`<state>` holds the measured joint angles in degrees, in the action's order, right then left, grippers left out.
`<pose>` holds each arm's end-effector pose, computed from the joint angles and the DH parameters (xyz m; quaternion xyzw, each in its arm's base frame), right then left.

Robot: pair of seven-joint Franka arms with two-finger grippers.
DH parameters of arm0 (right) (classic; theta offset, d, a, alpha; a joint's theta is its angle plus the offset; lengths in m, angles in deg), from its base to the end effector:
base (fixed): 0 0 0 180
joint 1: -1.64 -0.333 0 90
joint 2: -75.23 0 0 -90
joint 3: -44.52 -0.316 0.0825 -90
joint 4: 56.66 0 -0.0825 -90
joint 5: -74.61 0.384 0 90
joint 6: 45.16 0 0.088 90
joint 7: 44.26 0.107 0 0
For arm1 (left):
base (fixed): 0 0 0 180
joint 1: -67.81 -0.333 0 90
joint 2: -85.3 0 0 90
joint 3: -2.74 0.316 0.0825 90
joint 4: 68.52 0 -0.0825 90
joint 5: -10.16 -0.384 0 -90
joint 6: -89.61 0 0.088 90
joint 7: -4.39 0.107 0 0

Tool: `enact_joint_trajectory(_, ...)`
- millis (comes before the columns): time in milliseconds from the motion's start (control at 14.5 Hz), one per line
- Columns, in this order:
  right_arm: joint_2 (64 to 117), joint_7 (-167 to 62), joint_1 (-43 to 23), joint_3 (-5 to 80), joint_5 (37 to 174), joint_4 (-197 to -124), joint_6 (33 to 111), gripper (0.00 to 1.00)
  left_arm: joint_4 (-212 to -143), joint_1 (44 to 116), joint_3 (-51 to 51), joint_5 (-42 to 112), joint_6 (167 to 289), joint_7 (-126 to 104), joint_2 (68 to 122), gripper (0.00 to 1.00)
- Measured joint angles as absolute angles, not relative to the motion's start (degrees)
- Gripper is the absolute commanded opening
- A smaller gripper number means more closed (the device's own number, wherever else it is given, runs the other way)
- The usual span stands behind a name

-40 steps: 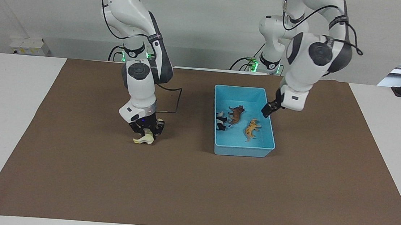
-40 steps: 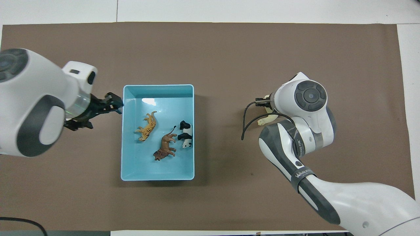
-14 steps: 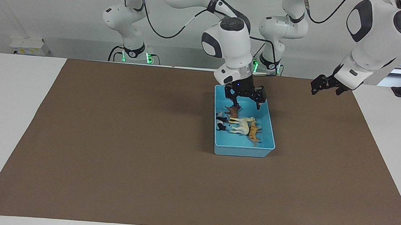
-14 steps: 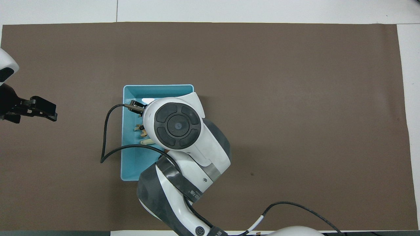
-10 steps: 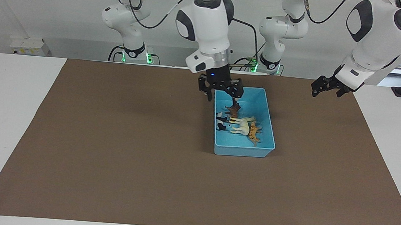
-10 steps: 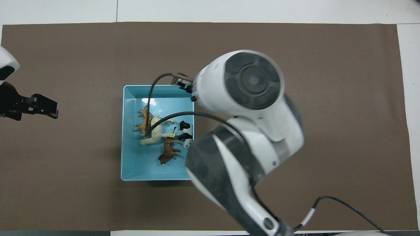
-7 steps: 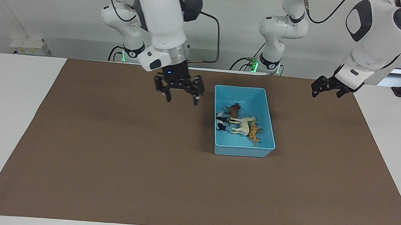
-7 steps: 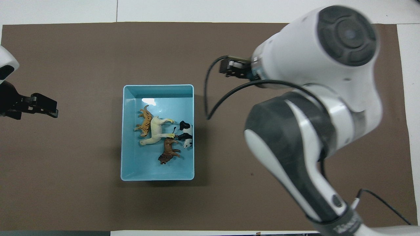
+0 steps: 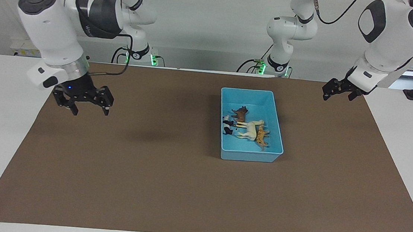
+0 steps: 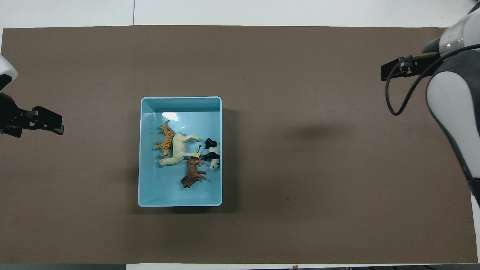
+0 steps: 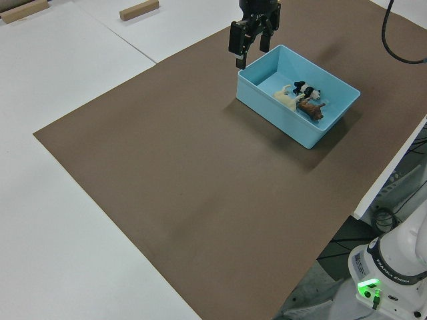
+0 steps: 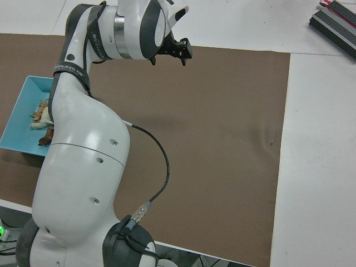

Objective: Put all toys into storage box

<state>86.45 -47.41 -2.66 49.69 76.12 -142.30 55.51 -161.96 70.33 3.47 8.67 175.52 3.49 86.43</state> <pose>0.6283 -0.0021 0.5625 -0.9992 -0.0190 -0.0338 0.0031 0.5488 -0.0143 0.5800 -0.9970 0.0078 0.0752 0.0149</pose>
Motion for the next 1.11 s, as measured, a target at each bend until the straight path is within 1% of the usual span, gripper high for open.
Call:
enact_joint_trajectory(138, 83.57, -48.03, -0.62, 49.67, 76.06, -143.42, 50.86, 1.0, -161.96, 70.33, 3.47, 8.67, 175.52, 3.49, 86.43, 1.0)
enact_joint_trajectory(277, 79.4, -48.09, -0.04, 49.67, 75.92, -144.84, 46.01, 1.0, -161.96, 70.33, 3.47, 8.67, 175.52, 3.49, 86.43, 1.0)
enact_joint_trajectory(553, 72.26, -48.16, 0.55, 49.48, 74.73, -148.25, 42.92, 1.0, -161.96, 70.33, 3.47, 8.67, 175.52, 3.49, 86.43, 1.0)
enact_joint_trajectory(691, 70.94, -49.23, 1.56, 49.16, 73.76, -148.94, 41.64, 1.0, -161.96, 70.33, 3.47, 8.67, 175.52, 3.49, 86.43, 1.0)
enact_joint_trajectory(899, 70.94, -51.42, 2.25, 49.0, 72.65, -149.41, 43.01, 1.0, -161.96, 70.33, 3.47, 8.67, 175.52, 3.49, 86.43, 1.0)
enact_joint_trajectory(1106, 70.9, -51.42, 2.46, 48.93, 72.65, -149.4, 42.74, 1.0, -161.96, 70.33, 3.47, 8.67, 175.52, 3.49, 86.43, 1.0)
